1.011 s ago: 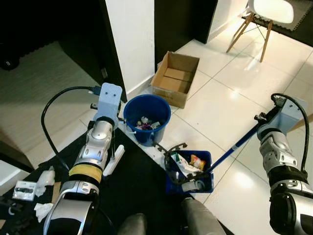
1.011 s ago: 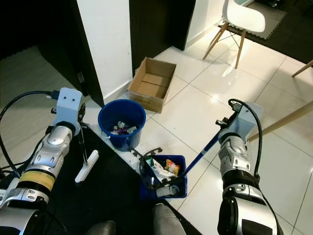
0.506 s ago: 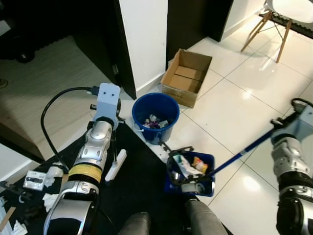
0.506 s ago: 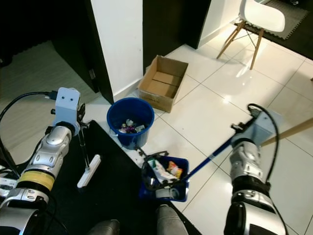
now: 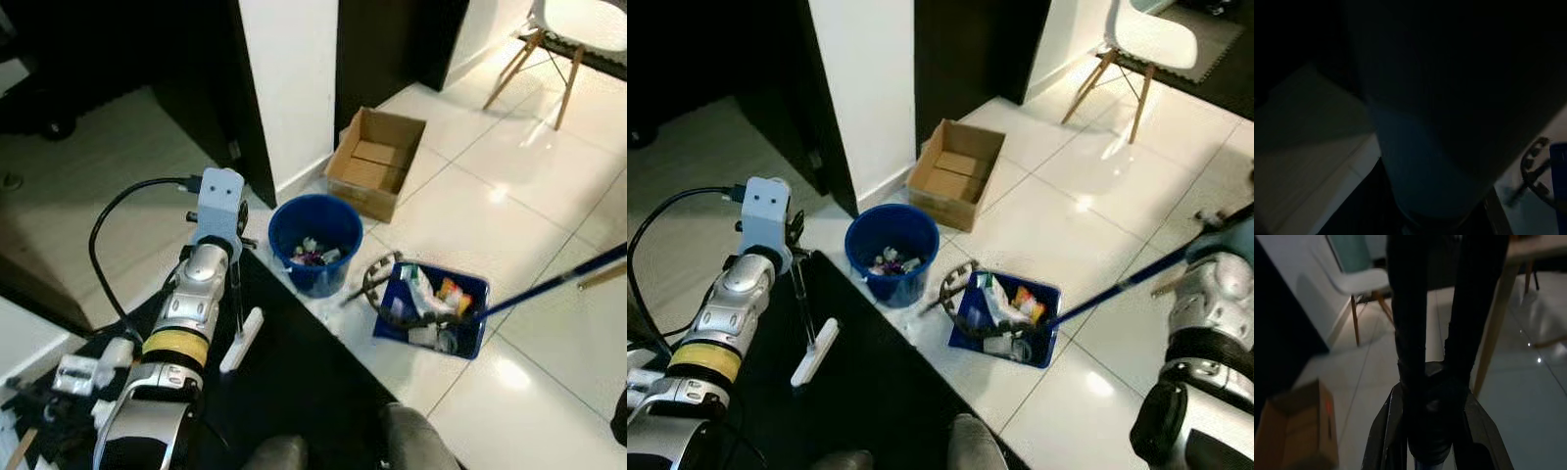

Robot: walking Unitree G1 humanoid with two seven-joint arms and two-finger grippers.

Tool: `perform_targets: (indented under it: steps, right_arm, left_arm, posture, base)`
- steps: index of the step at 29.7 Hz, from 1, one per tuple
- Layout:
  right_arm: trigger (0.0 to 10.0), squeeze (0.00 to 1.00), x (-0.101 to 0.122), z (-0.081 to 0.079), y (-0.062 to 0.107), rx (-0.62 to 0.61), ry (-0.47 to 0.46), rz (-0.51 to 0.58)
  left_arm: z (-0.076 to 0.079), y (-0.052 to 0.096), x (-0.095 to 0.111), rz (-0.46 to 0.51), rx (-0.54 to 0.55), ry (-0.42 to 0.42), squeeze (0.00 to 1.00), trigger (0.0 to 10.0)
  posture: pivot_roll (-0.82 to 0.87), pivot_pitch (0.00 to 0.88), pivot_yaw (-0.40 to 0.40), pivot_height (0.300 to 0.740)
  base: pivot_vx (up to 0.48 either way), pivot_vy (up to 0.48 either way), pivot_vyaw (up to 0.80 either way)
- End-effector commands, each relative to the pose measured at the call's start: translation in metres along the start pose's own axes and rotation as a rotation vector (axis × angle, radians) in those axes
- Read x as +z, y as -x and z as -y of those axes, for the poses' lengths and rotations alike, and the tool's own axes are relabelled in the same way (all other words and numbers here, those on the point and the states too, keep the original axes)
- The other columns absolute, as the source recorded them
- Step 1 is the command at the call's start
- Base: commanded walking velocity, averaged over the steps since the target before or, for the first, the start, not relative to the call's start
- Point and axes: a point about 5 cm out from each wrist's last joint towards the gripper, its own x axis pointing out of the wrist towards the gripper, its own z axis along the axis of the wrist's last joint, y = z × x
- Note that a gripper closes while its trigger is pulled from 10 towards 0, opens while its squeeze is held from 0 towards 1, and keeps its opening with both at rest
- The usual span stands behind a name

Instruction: Sweep floor

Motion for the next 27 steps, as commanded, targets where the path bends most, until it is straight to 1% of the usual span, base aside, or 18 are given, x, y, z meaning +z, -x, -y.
perform_targets:
  steps: [1,4,5,6,7,8,9,11,15,16,20,25,27]
  right_arm:
    - [10.0,0.00,0.019,-0.014,-0.004,0.031,-0.059,0.056]
    - [10.0,0.00,0.045,-0.017,-0.010,0.044,-0.085,0.101]
    - [10.0,0.00,0.045,-0.017,-0.010,0.044,-0.085,0.101]
    - [10.0,0.00,0.060,-0.020,-0.014,0.056,-0.101,0.124]
    - [10.0,0.00,0.064,-0.022,-0.015,0.059,-0.105,0.132]
    - [10.0,0.00,0.064,-0.022,-0.015,0.059,-0.105,0.132]
    - [10.0,0.00,0.074,-0.024,-0.017,0.068,-0.127,0.147]
    - [10.0,0.00,0.081,-0.026,-0.018,0.074,-0.141,0.160]
    - [10.0,0.00,0.090,-0.030,-0.019,0.084,-0.161,0.173]
    - [10.0,0.00,0.095,-0.033,-0.021,0.092,-0.187,0.175]
    - [10.0,0.00,0.104,-0.038,-0.022,0.106,-0.195,0.187]
    - [10.0,0.00,0.107,-0.040,-0.023,0.112,-0.197,0.189]
    - [10.0,0.00,0.104,-0.038,-0.023,0.108,-0.200,0.179]
  left_arm:
    - [-0.004,0.000,0.002,0.016,0.011,0.006,0.00,10.0]
    - [-0.005,0.000,0.003,0.017,0.015,0.010,0.00,10.0]
    - [-0.005,0.000,0.003,0.017,0.015,0.010,0.00,10.0]
    - [-0.005,0.001,0.002,0.017,0.015,0.011,0.00,10.0]
    - [-0.005,0.001,0.002,0.017,0.015,0.011,0.00,10.0]
    - [-0.005,0.001,0.002,0.017,0.015,0.011,0.00,10.0]
    - [-0.005,0.001,0.002,0.016,0.015,0.012,0.00,10.0]
    - [-0.005,0.001,0.002,0.016,0.015,0.013,0.00,10.0]
    - [-0.006,0.001,0.002,0.017,0.018,0.014,0.00,10.0]
    - [-0.007,0.001,0.002,0.029,0.030,0.021,0.00,10.0]
    - [-0.008,0.001,0.001,0.018,0.034,0.002,0.00,10.0]
    - [-0.009,0.002,-0.001,0.013,0.034,-0.001,0.00,10.0]
    - [-0.008,0.002,-0.002,0.012,0.034,0.000,0.00,10.0]
  posture:
    - [0.00,0.045,0.017,0.740]
    - [0.00,0.045,0.015,0.740]
    - [0.00,0.045,0.015,0.740]
    - [-0.01,0.044,0.014,0.740]
    - [-0.01,0.044,0.014,0.740]
    - [-0.01,0.044,0.014,0.740]
    - [-0.01,0.045,0.014,0.740]
    - [0.00,0.045,0.013,0.740]
    - [0.00,0.044,0.010,0.740]
    - [0.00,0.045,0.009,0.740]
    - [0.00,0.044,0.008,0.740]
    - [0.00,0.042,0.004,0.740]
    - [0.00,0.041,0.002,0.740]
  base:
    - [0.472,0.000,0.00]
    - [0.472,0.000,0.00]
    - [0.472,0.000,0.00]
    - [0.472,0.000,0.00]
    - [0.472,0.000,0.00]
    - [0.472,0.000,0.00]
    - [0.472,0.000,0.00]
    - [0.471,0.000,0.00]
    - [0.469,0.000,0.00]
    - [0.000,0.000,0.00]
    - [0.000,0.000,0.00]
    - [0.000,0.000,0.00]
    - [0.000,0.000,0.00]
